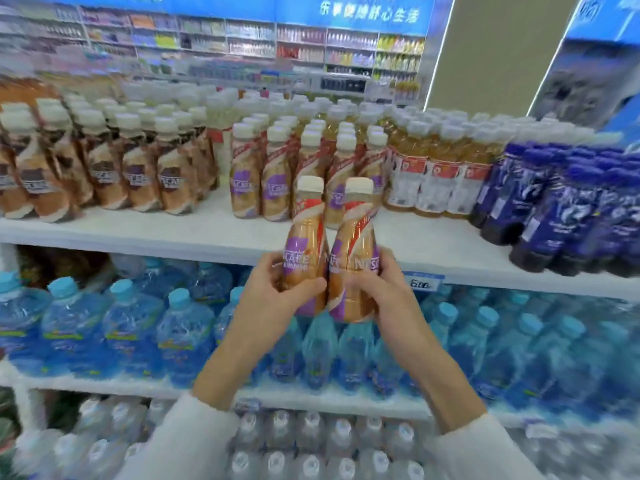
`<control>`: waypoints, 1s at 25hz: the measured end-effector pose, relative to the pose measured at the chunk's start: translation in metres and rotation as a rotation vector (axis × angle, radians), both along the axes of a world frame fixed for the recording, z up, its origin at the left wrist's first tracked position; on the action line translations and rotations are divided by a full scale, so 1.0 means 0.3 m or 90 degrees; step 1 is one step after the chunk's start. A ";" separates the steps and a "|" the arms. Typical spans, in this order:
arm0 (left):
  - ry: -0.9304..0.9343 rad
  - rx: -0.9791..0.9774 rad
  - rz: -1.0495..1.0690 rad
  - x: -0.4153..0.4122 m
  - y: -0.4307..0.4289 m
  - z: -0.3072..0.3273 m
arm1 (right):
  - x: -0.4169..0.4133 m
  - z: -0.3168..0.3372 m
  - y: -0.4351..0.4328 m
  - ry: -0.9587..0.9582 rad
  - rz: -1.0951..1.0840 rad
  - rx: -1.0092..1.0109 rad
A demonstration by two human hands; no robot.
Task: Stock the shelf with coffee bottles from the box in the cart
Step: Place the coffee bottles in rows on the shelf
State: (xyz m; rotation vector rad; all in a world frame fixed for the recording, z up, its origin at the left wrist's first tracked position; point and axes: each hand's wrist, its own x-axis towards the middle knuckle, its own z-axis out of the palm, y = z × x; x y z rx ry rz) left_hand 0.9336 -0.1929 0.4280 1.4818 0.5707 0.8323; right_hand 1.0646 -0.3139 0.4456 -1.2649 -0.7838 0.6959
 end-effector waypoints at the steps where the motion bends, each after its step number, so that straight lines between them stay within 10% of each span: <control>1: -0.004 0.024 -0.004 0.059 0.037 0.043 | 0.055 0.037 0.031 -0.021 -0.017 0.016; 25: 0.092 0.258 0.098 0.262 0.232 0.044 | 0.271 0.013 0.204 -0.295 -0.224 -0.077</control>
